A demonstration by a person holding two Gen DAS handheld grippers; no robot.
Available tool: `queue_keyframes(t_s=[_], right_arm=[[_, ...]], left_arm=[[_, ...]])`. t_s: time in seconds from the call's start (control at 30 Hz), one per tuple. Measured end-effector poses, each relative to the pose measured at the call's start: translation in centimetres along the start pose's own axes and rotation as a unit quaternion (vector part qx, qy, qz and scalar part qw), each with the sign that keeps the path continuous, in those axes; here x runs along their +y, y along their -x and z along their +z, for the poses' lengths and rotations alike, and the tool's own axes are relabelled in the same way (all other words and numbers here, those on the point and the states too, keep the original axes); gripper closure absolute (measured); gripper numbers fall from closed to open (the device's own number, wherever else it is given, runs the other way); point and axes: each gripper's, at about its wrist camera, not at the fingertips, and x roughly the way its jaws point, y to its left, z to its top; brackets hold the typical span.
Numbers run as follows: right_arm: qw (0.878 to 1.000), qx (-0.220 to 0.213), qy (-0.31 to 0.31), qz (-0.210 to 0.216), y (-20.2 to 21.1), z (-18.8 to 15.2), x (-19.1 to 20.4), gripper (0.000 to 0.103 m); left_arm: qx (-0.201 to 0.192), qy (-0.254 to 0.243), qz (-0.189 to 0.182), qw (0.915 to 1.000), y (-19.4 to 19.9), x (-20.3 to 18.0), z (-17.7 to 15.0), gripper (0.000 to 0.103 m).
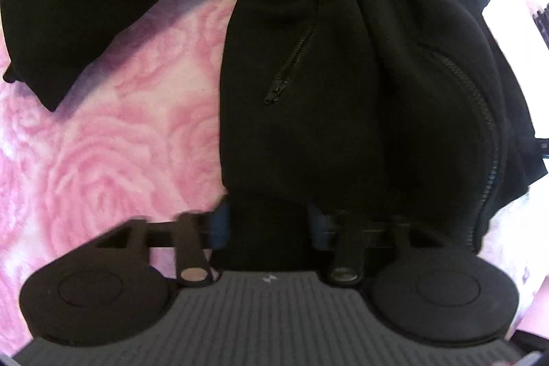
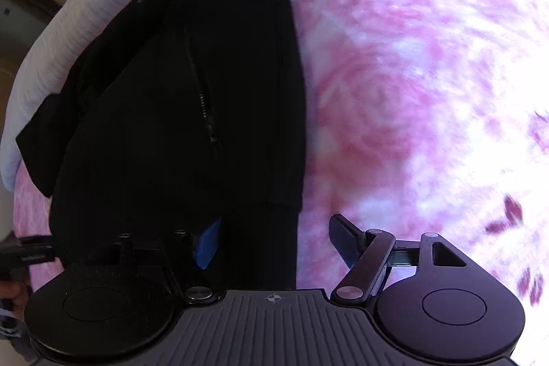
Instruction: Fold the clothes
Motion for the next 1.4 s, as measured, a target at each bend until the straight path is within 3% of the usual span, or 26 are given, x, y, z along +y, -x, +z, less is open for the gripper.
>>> queue_keyframes(t_s=[0.03, 0.07, 0.17, 0.3, 0.4, 0.47, 0.57, 0.67, 0.73, 0.8, 0.87, 0.93, 1.07, 1.2, 1.3, 1.4], right_arm=[[1.0, 0.005, 0.012, -0.007, 0.3, 0.0, 0.0, 0.078], [1.0, 0.014, 0.017, -0.003, 0.8, 0.3, -0.2, 0.092], [0.998, 0.021, 0.054, 0.013, 4.0, 2.1, -0.7, 0.096], [0.989, 0.007, 0.15, 0.001, 13.6, 3.6, -2.7, 0.097], [0.983, 0.03, 0.179, -0.022, 19.3, 1.0, -5.2, 0.097], [0.983, 0.057, 0.171, -0.043, 21.0, -2.0, -7.9, 0.097], [0.99, 0.098, 0.087, -0.049, 20.1, -6.5, -14.1, 0.096], [0.981, 0.152, 0.059, -0.107, 17.5, -9.5, -18.0, 0.096], [0.973, 0.168, 0.062, -0.147, 17.5, -10.0, -19.1, 0.096], [0.975, 0.149, 0.077, -0.144, 19.0, -9.6, -18.9, 0.092], [0.977, 0.122, 0.106, -0.135, 20.0, -8.7, -17.8, 0.075], [0.98, 0.096, 0.123, -0.127, 20.2, -7.3, -16.3, 0.065], [0.984, 0.045, 0.142, -0.097, 18.6, -3.2, -11.4, 0.056], [0.978, 0.012, 0.194, -0.073, 16.6, -0.9, -5.9, 0.043], [0.973, -0.021, 0.224, -0.052, 14.0, 4.0, -1.4, 0.039], [0.975, -0.046, 0.21, -0.048, 11.5, 9.1, -0.5, 0.037]], left_arm=[[-0.004, -0.002, 0.001, 1.0, 0.6, -0.1, 0.0, 0.097], [-0.009, -0.004, 0.001, 1.0, 1.4, -0.2, -0.1, 0.098], [-0.028, -0.012, -0.003, 0.9995, 5.7, -1.0, -1.1, 0.098], [-0.032, -0.008, -0.049, 0.9983, 13.0, -5.3, -4.7, 0.097], [0.001, 0.001, -0.082, 0.9966, 15.2, -10.9, -8.9, 0.097], [0.037, 0.029, -0.091, 0.9947, 13.6, -14.1, -12.4, 0.097], [0.091, 0.06, -0.077, 0.9911, 9.6, -17.3, -16.8, 0.098], [0.134, 0.083, -0.055, 0.986, 7.6, -18.2, -18.8, 0.097], [0.129, 0.085, -0.049, 0.9868, 8.6, -17.6, -18.9, 0.093], [0.115, 0.083, -0.041, 0.9891, 10.1, -16.8, -18.6, 0.092], [0.091, 0.083, -0.026, 0.992, 11.8, -15.6, -17.9, 0.091], [0.063, 0.094, -0.014, 0.9934, 13.1, -14.1, -16.8, 0.087], [0.022, 0.1, -0.013, 0.9947, 13.5, -11.6, -14.1, 0.08], [-0.01, 0.072, -0.018, 0.9972, 13.0, -12.1, -9.8, 0.078], [-0.033, 0.05, -0.022, 0.9979, 12.7, -12.6, -6.5, 0.078], [-0.057, 0.028, -0.026, 0.9977, 12.4, -13.2, -3.2, 0.07]])
